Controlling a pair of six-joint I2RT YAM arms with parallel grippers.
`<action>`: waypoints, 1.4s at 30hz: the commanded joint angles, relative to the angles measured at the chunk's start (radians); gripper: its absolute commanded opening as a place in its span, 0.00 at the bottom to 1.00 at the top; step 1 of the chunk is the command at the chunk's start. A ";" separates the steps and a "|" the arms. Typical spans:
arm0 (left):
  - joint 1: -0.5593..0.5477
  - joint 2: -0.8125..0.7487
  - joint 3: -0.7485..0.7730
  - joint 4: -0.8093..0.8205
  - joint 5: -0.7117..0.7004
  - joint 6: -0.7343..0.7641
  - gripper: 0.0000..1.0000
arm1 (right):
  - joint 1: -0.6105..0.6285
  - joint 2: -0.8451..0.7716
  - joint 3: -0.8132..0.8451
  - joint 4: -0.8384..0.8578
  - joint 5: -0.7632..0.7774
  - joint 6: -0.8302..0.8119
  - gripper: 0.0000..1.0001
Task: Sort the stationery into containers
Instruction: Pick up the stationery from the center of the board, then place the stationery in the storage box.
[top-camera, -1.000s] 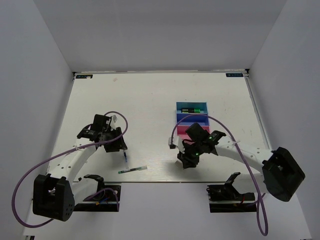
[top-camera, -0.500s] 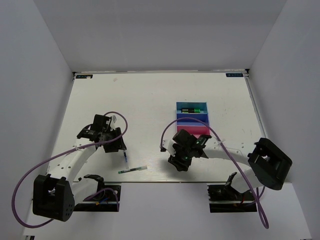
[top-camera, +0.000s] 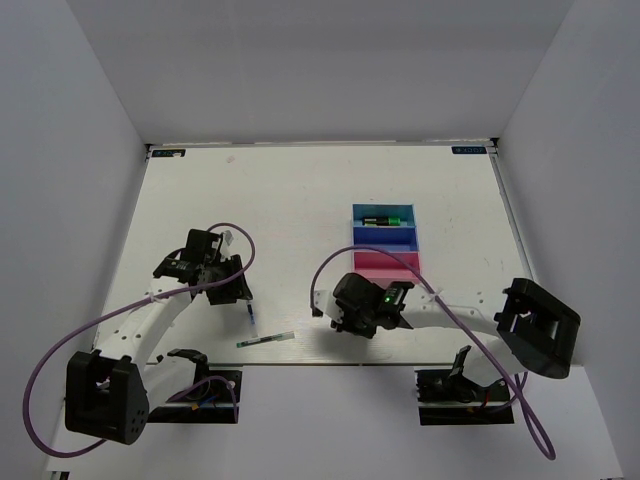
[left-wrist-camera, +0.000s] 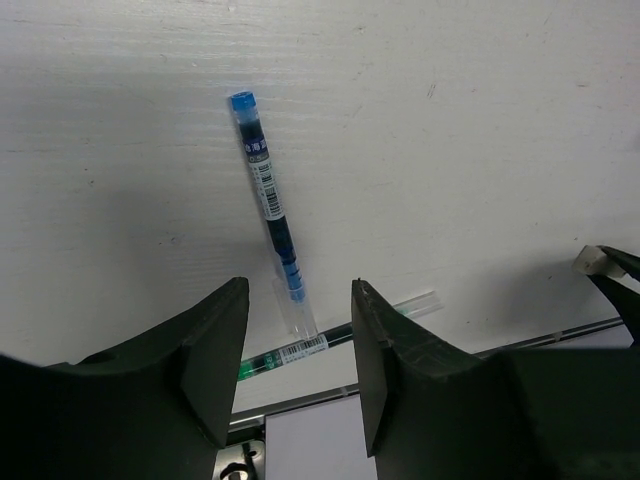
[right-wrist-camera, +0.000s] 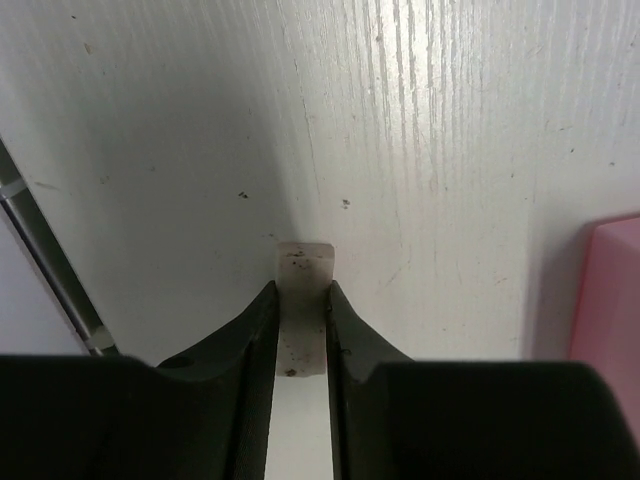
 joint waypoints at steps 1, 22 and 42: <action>-0.002 -0.025 0.030 -0.006 -0.011 0.010 0.56 | -0.002 0.028 -0.021 0.042 0.160 -0.056 0.00; -0.003 0.013 0.029 0.000 0.012 0.021 0.48 | -0.245 -0.162 0.301 -0.020 0.387 -0.536 0.00; -0.003 0.053 0.041 -0.019 -0.009 0.029 0.54 | -0.500 0.103 0.441 -0.153 0.052 -0.574 0.06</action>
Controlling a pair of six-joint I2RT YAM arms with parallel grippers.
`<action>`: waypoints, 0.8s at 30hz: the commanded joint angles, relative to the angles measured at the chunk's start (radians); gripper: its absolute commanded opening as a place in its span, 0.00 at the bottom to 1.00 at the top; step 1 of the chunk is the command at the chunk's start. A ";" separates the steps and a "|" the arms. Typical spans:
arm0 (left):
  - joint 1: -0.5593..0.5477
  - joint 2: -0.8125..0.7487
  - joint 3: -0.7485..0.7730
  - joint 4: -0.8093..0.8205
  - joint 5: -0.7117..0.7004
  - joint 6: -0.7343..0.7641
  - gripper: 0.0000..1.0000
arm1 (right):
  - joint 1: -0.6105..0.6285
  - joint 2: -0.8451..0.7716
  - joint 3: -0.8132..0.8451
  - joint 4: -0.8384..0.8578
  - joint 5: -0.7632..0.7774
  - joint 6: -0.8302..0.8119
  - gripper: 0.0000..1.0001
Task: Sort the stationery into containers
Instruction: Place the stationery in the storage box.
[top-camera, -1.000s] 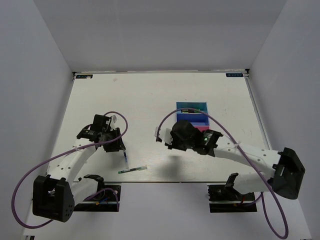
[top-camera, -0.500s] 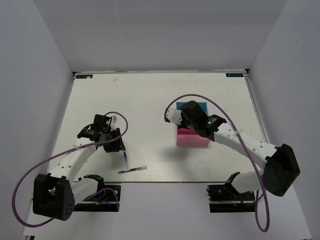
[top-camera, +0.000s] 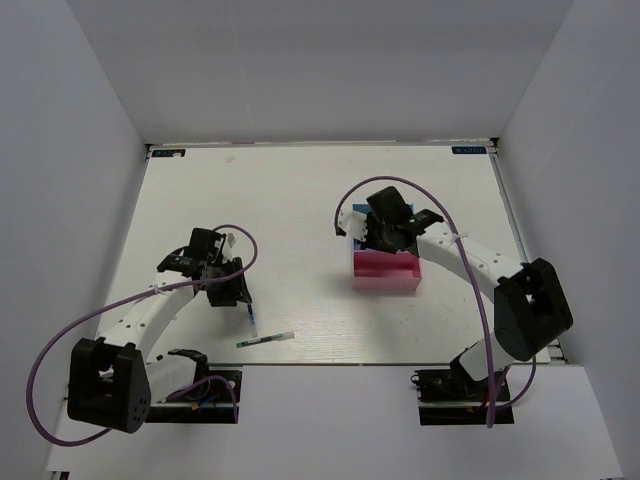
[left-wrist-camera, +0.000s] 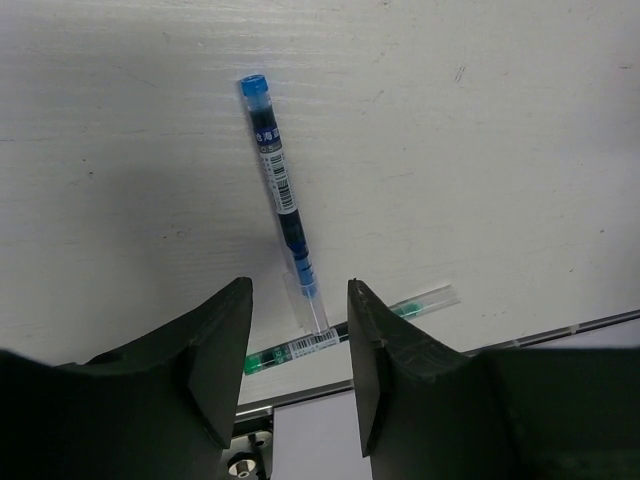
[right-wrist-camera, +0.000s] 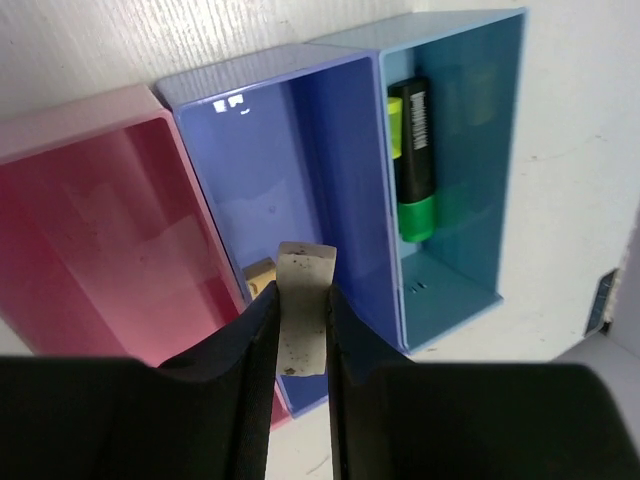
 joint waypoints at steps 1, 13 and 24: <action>-0.002 -0.003 0.036 -0.002 -0.015 0.012 0.54 | -0.035 0.022 0.052 -0.014 -0.068 -0.021 0.11; -0.002 0.041 0.045 0.015 0.022 0.022 0.58 | -0.098 0.018 0.083 -0.017 -0.171 0.074 0.48; -0.028 0.167 0.099 0.000 -0.057 0.018 0.39 | -0.151 -0.274 -0.092 0.161 -0.278 0.595 0.29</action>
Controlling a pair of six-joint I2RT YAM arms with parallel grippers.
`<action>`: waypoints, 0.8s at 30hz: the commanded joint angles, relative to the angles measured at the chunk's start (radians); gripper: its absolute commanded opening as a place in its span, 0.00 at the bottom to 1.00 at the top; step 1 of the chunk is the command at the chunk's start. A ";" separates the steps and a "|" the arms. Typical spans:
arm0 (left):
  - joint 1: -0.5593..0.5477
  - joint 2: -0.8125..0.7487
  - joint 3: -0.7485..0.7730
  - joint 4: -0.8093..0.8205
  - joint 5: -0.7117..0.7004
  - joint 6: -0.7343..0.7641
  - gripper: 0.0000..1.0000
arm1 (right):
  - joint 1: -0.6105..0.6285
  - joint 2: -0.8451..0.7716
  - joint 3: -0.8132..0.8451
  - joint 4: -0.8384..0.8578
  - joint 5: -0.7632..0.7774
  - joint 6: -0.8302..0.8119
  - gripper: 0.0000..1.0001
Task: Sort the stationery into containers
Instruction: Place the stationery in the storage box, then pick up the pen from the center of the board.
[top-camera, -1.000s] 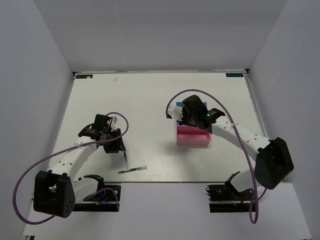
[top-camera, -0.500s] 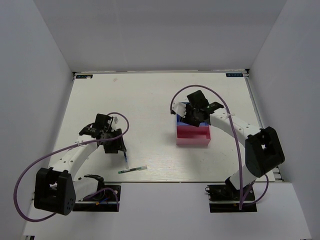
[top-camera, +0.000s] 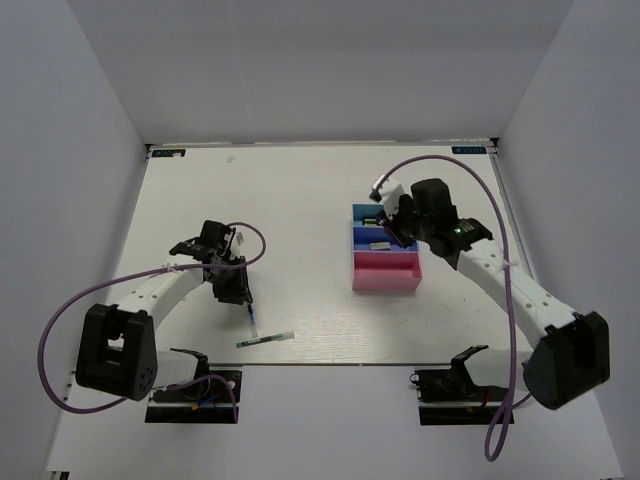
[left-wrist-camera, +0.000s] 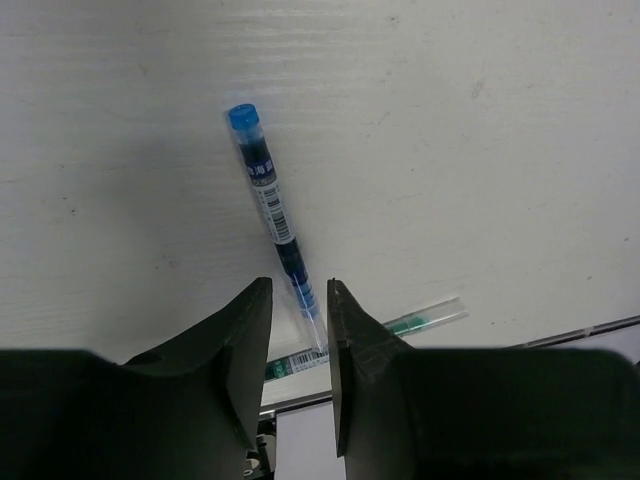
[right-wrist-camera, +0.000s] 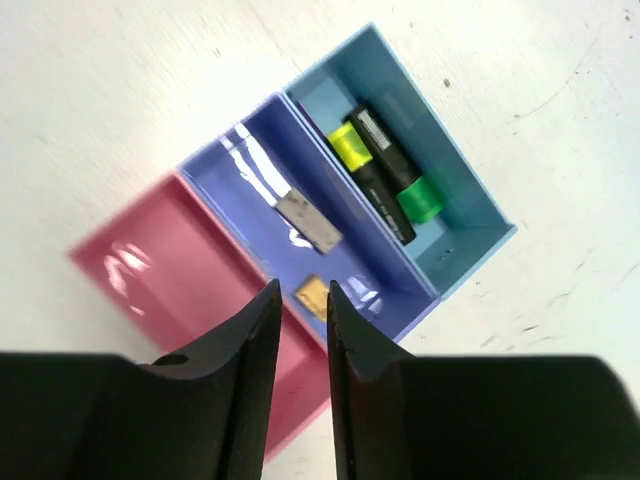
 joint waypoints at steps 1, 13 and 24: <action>-0.006 0.021 0.044 -0.005 -0.063 -0.002 0.39 | -0.011 -0.072 -0.024 0.060 -0.083 0.208 0.29; -0.040 0.160 0.099 0.007 -0.149 -0.063 0.42 | -0.053 -0.195 -0.103 0.092 -0.164 0.300 0.27; -0.150 0.266 0.088 0.028 -0.367 -0.178 0.35 | -0.090 -0.227 -0.123 0.091 -0.217 0.321 0.29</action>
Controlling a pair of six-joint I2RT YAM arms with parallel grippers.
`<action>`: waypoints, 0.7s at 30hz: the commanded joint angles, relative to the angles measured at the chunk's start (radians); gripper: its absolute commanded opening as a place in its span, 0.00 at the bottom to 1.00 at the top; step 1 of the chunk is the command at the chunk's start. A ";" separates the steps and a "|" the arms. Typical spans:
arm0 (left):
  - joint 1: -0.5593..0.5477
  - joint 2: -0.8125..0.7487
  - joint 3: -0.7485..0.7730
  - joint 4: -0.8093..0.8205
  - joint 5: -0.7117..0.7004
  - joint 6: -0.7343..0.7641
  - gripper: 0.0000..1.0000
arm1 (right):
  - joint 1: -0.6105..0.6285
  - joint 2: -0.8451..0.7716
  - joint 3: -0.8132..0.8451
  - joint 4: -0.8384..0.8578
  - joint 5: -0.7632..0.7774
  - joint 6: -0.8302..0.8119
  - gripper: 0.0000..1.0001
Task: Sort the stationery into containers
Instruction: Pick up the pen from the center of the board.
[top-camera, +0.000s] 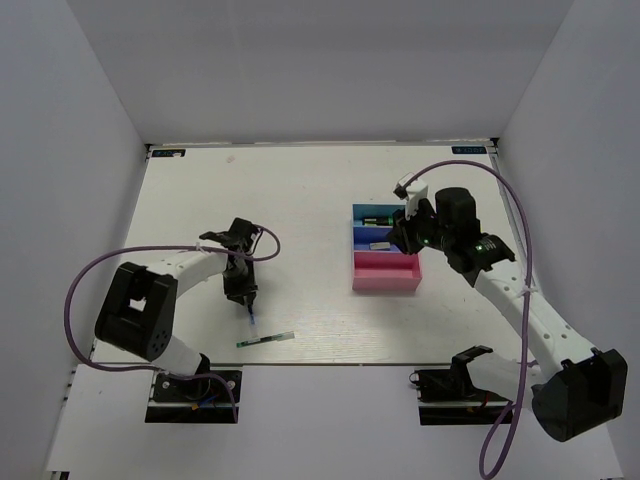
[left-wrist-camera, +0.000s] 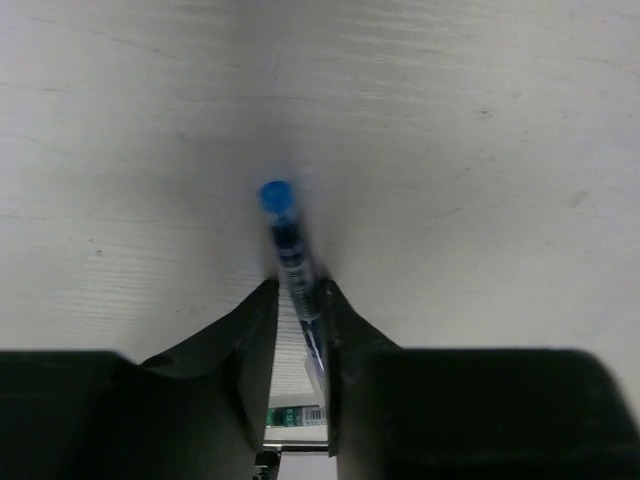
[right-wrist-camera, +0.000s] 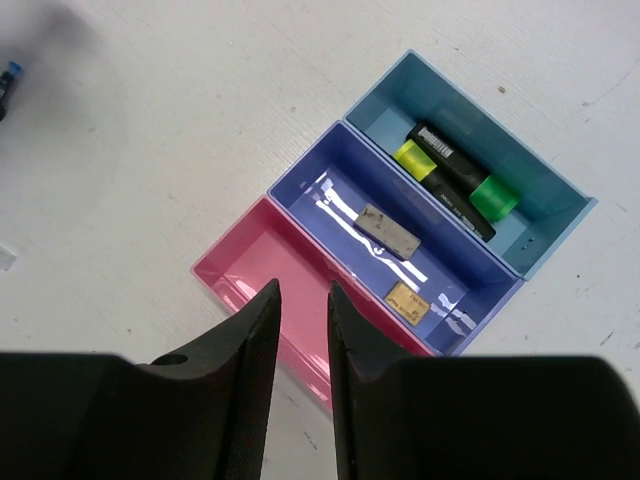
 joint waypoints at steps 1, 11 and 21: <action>-0.016 0.023 -0.024 0.022 -0.119 -0.066 0.32 | -0.014 -0.028 -0.018 0.040 -0.041 0.027 0.29; -0.027 0.046 -0.092 0.116 -0.107 -0.083 0.00 | -0.051 -0.045 -0.030 0.037 -0.077 0.041 0.42; -0.214 -0.093 0.323 0.060 -0.173 0.069 0.00 | -0.085 -0.052 -0.047 0.037 -0.095 0.021 0.73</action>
